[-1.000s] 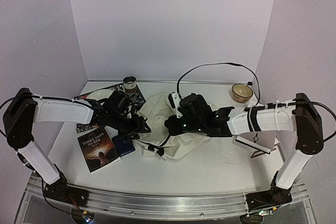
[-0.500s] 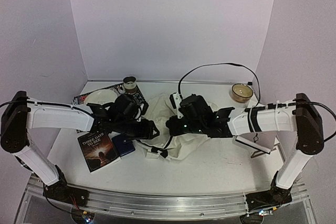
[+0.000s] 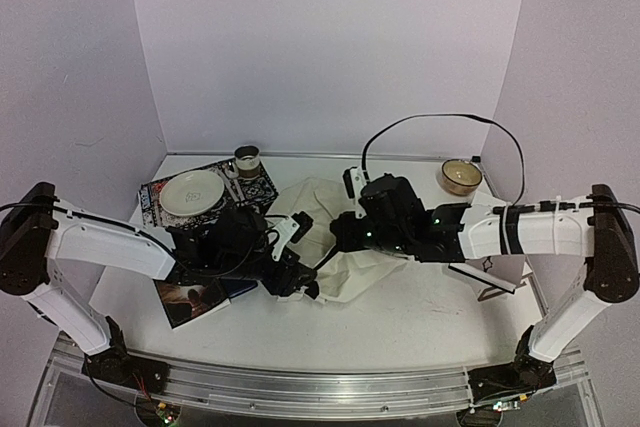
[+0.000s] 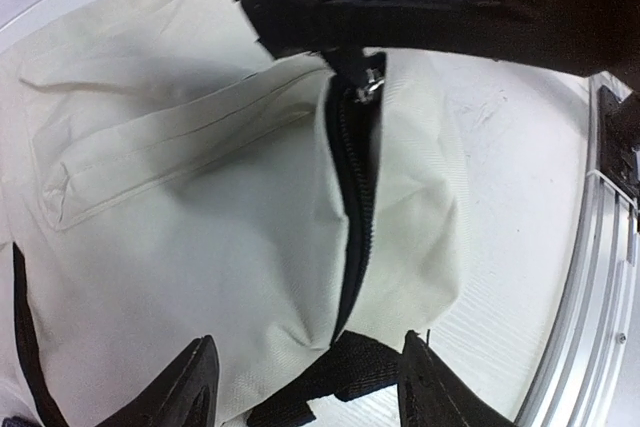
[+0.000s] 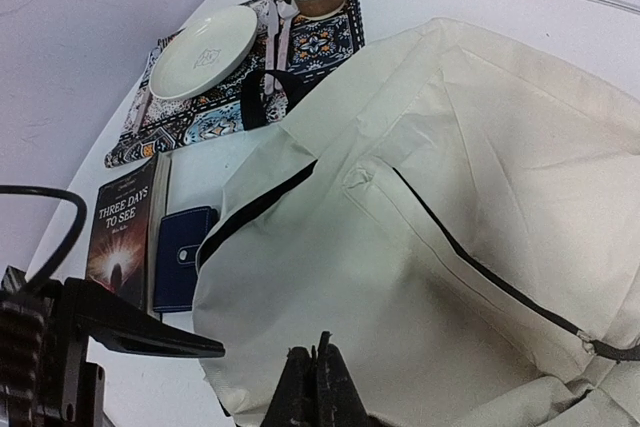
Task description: Pack the student bag
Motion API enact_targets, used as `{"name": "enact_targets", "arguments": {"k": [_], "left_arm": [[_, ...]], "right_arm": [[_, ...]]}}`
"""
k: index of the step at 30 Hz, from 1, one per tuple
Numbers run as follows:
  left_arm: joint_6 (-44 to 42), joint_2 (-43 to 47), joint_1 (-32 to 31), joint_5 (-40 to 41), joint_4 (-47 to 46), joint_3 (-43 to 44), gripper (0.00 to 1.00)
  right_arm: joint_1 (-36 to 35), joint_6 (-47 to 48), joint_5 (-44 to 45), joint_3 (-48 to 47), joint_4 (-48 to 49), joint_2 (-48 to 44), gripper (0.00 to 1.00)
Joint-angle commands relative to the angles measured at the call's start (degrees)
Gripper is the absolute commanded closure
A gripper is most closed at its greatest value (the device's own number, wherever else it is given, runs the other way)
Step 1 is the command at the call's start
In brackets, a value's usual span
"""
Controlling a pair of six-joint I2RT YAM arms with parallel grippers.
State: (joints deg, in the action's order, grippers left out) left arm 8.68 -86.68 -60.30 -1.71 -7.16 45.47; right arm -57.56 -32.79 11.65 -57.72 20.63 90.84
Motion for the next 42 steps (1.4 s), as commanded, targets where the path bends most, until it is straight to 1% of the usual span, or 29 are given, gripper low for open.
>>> {"name": "enact_targets", "arguments": {"k": [1,5,9,15,16,19,21,24,27,29,36,42], "left_arm": [[-10.72,-0.67,-0.33,-3.62,-11.11,0.56,0.39],[-14.34,-2.37,-0.54,-4.50,-13.56,1.55,0.40],[-17.94,-5.72,-0.52,-5.01,-15.20,3.00,0.43],[-20.53,-10.48,-0.52,-4.32,-19.41,4.57,0.56],[-20.63,-10.60,-0.52,-4.40,-20.07,4.64,0.60],[-20.67,-10.20,-0.60,-4.86,-21.36,4.79,0.76],[-20.92,-9.29,-0.60,-4.74,-21.50,4.52,0.87],[-21.70,-7.40,-0.60,-3.67,-21.49,2.73,0.99],[-22.12,-4.47,-0.59,-3.19,-21.49,-0.17,1.00],[-22.17,-2.18,-0.59,-3.28,-21.49,-2.29,1.00],[-21.80,5.91,-0.61,-4.56,-21.49,-7.37,1.00],[-21.25,10.94,-0.54,-2.62,-21.66,-9.64,1.00]], "right_arm": [[-0.30,-1.22,1.56,0.26,0.96,-3.05,1.00],[-0.30,-1.60,1.47,0.62,0.73,-3.50,1.00],[-0.29,-1.78,1.51,0.77,0.73,-3.72,1.00],[-0.30,-1.66,1.62,1.16,0.72,-4.32,1.00],[-0.27,-1.62,1.62,1.20,0.66,-4.35,1.00],[-0.28,-0.99,2.53,1.13,-0.10,-4.46,1.00],[-0.32,0.03,4.78,0.89,-2.32,-4.84,1.00],[-0.23,1.21,9.91,1.92,-4.90,-6.34,1.00],[0.29,2.57,14.91,3.48,-7.49,-8.30,1.00],[1.96,3.08,17.07,4.48,-9.39,-9.55,1.00],[13.86,0.98,12.41,9.73,-10.35,-10.16,1.00],[20.81,0.39,9.51,11.37,-10.35,-6.25,1.00]]}}
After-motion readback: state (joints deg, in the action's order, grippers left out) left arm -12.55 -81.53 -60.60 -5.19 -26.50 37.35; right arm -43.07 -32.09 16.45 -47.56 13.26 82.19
